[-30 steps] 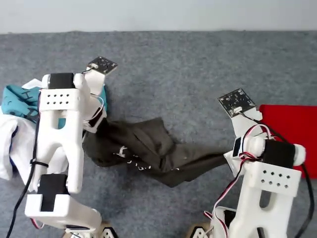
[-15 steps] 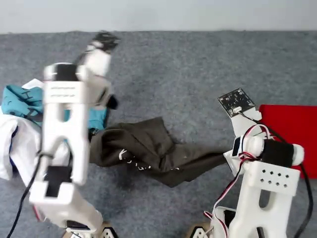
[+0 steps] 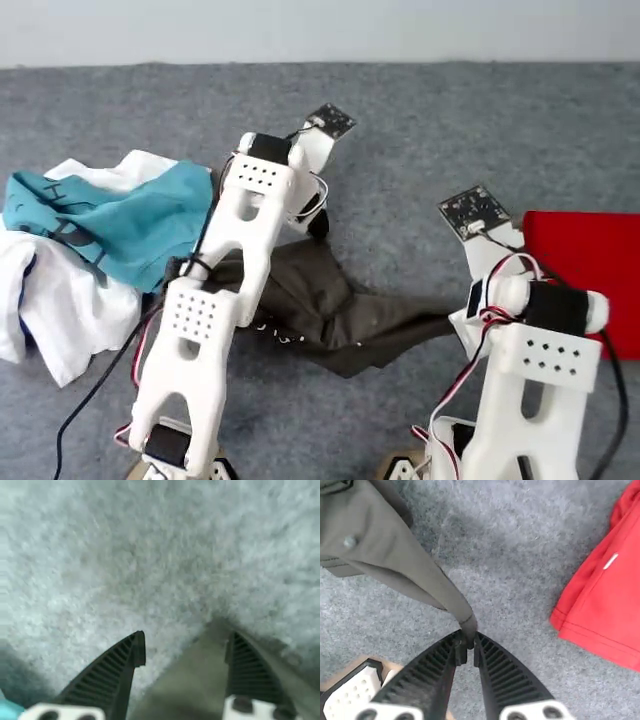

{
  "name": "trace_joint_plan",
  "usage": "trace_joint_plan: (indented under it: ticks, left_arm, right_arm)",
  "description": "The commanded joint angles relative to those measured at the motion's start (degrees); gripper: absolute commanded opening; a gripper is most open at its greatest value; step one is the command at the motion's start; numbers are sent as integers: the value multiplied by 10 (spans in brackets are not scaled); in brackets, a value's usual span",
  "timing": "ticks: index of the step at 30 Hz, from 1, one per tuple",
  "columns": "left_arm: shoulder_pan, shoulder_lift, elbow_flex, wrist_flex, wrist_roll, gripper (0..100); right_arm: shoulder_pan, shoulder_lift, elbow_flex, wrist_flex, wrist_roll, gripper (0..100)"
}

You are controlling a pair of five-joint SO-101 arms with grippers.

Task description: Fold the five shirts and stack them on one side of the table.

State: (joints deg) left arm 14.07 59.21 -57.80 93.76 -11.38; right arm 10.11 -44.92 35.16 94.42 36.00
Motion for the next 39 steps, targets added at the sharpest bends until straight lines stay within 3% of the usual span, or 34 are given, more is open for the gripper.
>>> trace_joint_plan:
  ticks: [1,5,16,22,27,39]
  left_arm:
    - [10,51,-146,69,9,254]
    - [12,65,-167,69,16,254]
    - [40,62,-55,69,16,250]
    - [43,62,-47,68,12,148]
    - [43,61,-75,68,-16,8]
    - [40,40,-162,69,-17,13]
  right_arm:
    - [7,-12,13,-25,-8,10]
    - [7,-12,23,-35,-8,10]
    - [7,-12,24,-35,-8,10]
    - [7,-12,24,-36,-8,10]
    - [7,-12,24,-36,-8,10]
    - [7,-13,20,-48,-8,10]
